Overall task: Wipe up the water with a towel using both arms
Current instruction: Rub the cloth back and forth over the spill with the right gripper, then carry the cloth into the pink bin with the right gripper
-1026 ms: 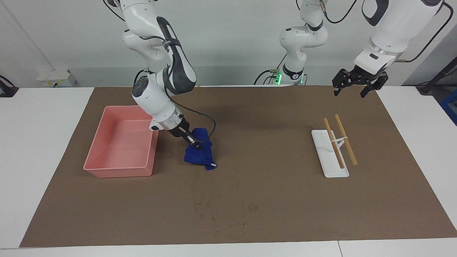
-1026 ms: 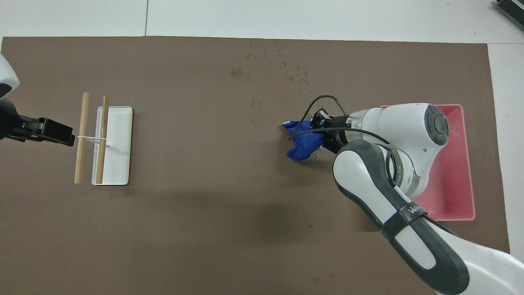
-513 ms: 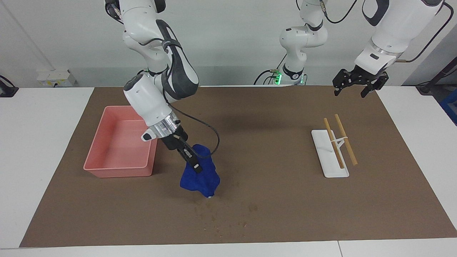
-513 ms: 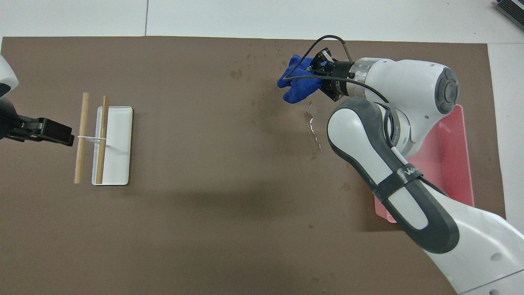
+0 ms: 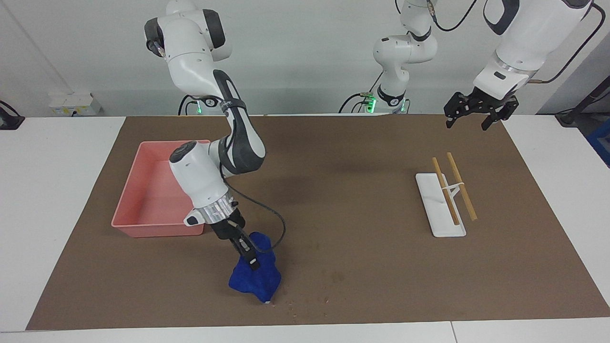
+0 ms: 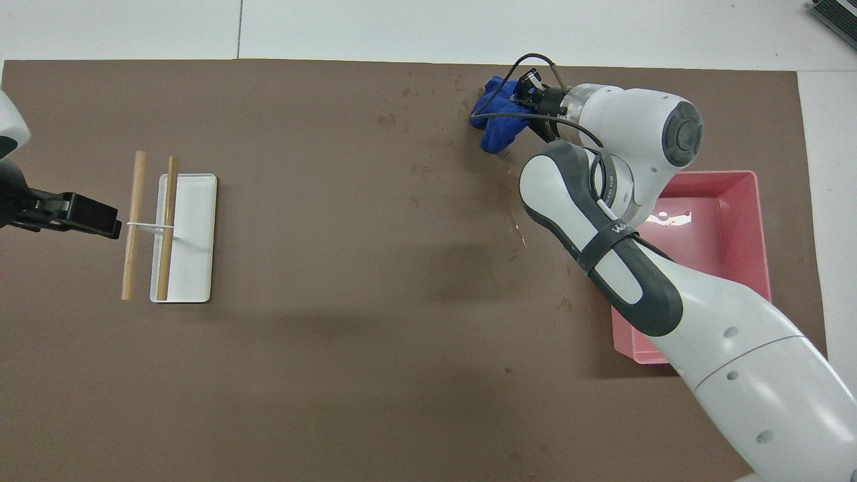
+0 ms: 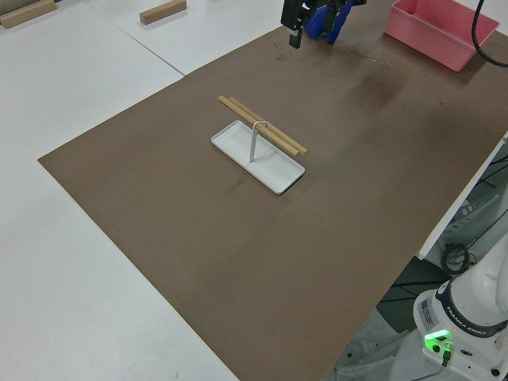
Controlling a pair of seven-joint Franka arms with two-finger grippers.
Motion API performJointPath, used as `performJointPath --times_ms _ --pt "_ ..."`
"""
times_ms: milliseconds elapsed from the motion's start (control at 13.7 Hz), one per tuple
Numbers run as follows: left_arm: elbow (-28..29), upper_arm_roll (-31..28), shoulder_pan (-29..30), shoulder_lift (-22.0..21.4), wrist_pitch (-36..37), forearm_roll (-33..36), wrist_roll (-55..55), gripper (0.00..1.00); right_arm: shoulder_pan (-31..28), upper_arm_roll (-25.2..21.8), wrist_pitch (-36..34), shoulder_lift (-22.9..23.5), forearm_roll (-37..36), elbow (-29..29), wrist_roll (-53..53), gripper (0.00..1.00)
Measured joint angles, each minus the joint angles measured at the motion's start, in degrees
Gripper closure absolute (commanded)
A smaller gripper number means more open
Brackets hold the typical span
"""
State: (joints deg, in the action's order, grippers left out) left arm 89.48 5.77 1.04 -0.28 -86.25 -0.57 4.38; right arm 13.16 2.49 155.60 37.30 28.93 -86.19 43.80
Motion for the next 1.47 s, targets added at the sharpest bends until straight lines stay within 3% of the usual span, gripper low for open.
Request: performJointPath --times_ms 366,733,1099,1465 --pt "0.0 0.0 0.0 0.0 0.0 0.0 0.0 0.0 0.51 0.22 -4.06 -1.15 0.0 -7.95 0.05 1.0" --pt "0.0 0.0 0.0 0.0 0.0 0.0 0.0 0.0 0.17 0.03 -15.82 -8.43 0.01 -16.22 0.34 1.0" --pt "0.0 0.0 0.0 0.0 0.0 0.0 0.0 0.0 -0.06 0.07 -17.63 -15.17 0.06 -25.81 0.34 1.0" --pt "0.0 0.0 0.0 0.0 0.0 0.0 0.0 0.0 -0.5 -0.05 -24.15 -22.34 0.05 -34.64 0.34 1.0"
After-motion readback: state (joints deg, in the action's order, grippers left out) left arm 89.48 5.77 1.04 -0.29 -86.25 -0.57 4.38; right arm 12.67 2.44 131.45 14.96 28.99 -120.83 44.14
